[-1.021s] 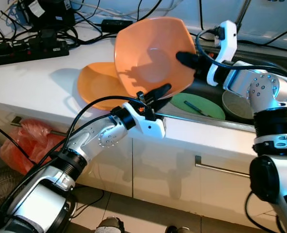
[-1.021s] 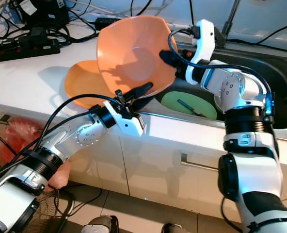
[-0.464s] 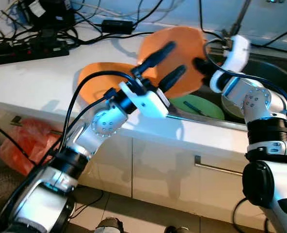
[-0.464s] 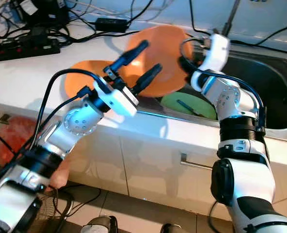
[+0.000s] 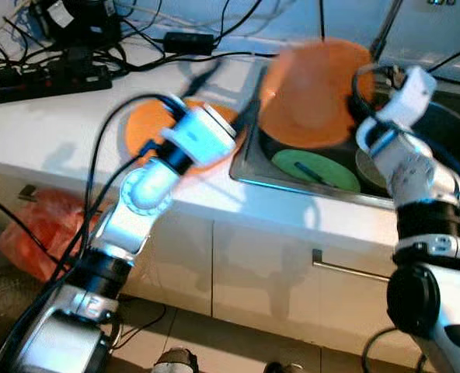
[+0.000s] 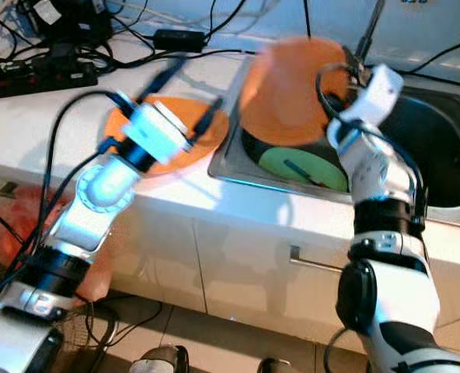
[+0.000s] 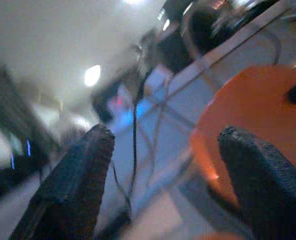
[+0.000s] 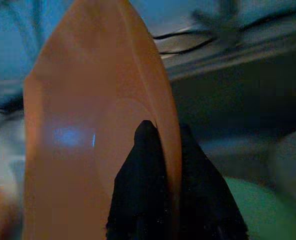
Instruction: Kitchen organization
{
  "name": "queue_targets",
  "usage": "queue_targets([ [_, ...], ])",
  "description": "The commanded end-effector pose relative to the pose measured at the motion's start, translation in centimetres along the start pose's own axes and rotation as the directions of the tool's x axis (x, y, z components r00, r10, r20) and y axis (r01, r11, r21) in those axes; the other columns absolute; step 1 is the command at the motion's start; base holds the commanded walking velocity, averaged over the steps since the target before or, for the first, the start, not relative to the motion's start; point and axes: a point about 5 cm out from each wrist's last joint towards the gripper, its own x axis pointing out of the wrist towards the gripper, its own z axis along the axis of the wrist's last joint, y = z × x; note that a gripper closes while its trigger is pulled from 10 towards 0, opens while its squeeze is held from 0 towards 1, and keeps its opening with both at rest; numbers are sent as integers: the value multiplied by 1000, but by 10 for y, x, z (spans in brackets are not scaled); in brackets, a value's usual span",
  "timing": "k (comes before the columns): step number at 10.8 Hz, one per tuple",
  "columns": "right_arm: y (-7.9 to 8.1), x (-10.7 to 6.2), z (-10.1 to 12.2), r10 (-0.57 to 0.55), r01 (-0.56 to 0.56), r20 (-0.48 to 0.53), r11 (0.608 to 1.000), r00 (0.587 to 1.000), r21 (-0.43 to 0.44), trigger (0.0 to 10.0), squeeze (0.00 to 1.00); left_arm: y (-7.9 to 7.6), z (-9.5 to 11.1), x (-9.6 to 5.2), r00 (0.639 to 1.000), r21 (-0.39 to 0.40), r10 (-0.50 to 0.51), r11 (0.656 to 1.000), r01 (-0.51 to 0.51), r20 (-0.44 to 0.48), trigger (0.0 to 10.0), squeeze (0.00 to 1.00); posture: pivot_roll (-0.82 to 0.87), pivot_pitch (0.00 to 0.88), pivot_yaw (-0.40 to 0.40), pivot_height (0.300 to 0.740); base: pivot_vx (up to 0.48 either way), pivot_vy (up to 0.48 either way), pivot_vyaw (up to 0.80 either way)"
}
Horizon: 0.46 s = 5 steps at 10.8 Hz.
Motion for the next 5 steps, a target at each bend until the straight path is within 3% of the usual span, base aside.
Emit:
queue_targets([
  [1, -9, -1, 8, -50, 55, 61, 995, 997, -79, 0, 0, 1, -7, -3, 997, -87, -5, 996, -2, -75, 10000, 1000, 130, 74, -12, 740, 0, 0, 0],
  [2, -14, -1, 3, -75, 90, 71, 965, 995, -247, 0, 0, -3, -13, -3, 989, -205, -39, 979, 10, -140, 10000, 1000, 136, 73, -12, 740, 0, 0, 0],
  [3, -17, -1, -4, -77, 93, 64, 941, 995, -325, 0, 0, -5, -14, -2, 984, -241, -56, 970, 14, -170, 10000, 1000, 141, 72, -10, 740, 0, 0, 0],
  [5, -25, 1, -25, -95, 95, 21, 906, 995, -413, 0, 0, -20, -10, -1, 957, -379, -190, 920, 96, -220, 10000, 1000, 147, 70, -9, 740, 0, 0, 0],
])
